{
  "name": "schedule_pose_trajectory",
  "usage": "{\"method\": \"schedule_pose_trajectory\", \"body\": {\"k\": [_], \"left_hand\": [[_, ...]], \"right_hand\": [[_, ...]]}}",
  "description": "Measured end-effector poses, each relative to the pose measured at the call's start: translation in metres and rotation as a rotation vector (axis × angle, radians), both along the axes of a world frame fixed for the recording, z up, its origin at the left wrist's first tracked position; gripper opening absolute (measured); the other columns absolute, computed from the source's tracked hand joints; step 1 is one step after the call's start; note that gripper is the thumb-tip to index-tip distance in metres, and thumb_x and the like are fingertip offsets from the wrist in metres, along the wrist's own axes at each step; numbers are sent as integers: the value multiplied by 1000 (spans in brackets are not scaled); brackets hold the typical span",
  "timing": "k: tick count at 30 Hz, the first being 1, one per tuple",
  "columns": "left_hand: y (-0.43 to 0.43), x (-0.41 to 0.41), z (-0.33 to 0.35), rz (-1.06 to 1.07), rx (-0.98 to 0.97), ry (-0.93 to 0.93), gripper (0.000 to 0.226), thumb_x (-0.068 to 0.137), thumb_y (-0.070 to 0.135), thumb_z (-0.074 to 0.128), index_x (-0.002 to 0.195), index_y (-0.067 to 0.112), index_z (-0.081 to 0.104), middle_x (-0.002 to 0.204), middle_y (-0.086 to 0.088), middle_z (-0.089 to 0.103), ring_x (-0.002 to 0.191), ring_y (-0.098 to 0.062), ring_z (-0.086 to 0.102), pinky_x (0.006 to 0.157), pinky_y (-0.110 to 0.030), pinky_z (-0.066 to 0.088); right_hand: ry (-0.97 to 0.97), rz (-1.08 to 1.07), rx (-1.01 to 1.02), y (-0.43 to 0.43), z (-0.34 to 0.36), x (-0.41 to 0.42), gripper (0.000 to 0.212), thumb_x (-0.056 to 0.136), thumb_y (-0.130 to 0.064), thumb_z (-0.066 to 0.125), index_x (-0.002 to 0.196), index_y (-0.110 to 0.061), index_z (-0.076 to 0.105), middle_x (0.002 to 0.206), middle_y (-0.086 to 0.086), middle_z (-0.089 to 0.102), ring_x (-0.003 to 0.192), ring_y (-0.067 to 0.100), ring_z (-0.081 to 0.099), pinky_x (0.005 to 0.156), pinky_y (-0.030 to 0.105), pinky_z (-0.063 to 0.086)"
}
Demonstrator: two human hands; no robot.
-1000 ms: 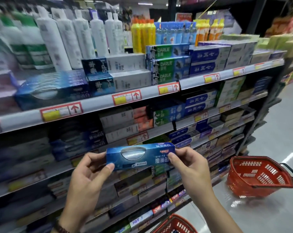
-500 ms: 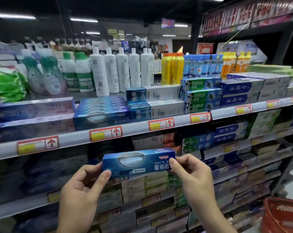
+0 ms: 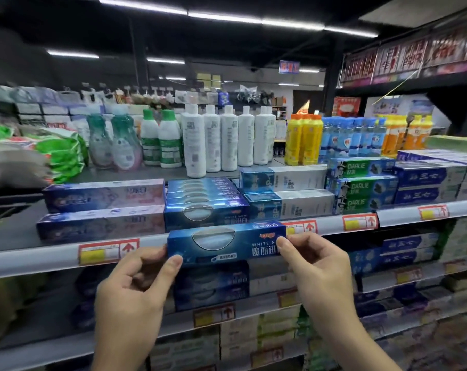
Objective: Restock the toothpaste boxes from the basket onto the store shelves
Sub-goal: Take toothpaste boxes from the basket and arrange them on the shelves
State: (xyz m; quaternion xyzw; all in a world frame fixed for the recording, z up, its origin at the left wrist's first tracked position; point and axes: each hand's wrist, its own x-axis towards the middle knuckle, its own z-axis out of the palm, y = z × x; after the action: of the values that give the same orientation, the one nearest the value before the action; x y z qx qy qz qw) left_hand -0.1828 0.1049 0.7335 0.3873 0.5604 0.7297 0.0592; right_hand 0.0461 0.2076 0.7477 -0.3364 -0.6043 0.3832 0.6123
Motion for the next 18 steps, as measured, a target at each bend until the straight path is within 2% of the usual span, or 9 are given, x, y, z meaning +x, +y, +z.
{"method": "schedule_pose_trajectory", "body": {"k": [4, 7, 13, 16, 18], "left_hand": [[13, -20, 16, 84, 4, 153, 17, 75, 32, 87, 87, 35, 76, 85, 16, 75, 76, -6, 71, 71, -9, 53], [24, -34, 27, 122, 10, 237, 19, 78, 28, 88, 92, 33, 77, 84, 16, 75, 77, -7, 71, 73, -5, 49], [52, -54, 52, 182, 41, 365, 22, 79, 23, 89, 98, 27, 79, 87, 23, 73, 83, 8, 69, 79, 1, 47], [65, -65, 58, 198, 16, 473, 25, 80, 22, 88, 101, 28, 76, 84, 23, 71, 75, 6, 69, 77, -13, 54], [72, -70, 59, 215, -21, 531, 29, 81, 22, 88, 107, 25, 75, 83, 16, 73, 74, 6, 68, 74, -16, 52]], "right_hand": [[5, -44, 48, 19, 16, -24, 9, 91, -21, 83, 88, -25, 76, 82, 0, 76, 75, 16, 71, 73, 41, 58], [9, -73, 68, 32, 29, -41, 14, 91, -18, 83, 92, -28, 73, 86, -4, 77, 81, 14, 73, 76, 35, 60], [-112, -160, 136, 63, 42, -67, 24, 94, -23, 81, 112, -38, 74, 82, -11, 74, 78, 12, 72, 79, 44, 62], [-190, -217, 157, 81, 48, -76, 23, 94, -23, 80, 110, -38, 75, 80, -15, 73, 77, 9, 71, 79, 40, 62], [-233, -231, 159, 93, 52, -81, 23, 95, -22, 79, 112, -37, 74, 79, -14, 74, 78, 4, 71, 74, 29, 59]]}}
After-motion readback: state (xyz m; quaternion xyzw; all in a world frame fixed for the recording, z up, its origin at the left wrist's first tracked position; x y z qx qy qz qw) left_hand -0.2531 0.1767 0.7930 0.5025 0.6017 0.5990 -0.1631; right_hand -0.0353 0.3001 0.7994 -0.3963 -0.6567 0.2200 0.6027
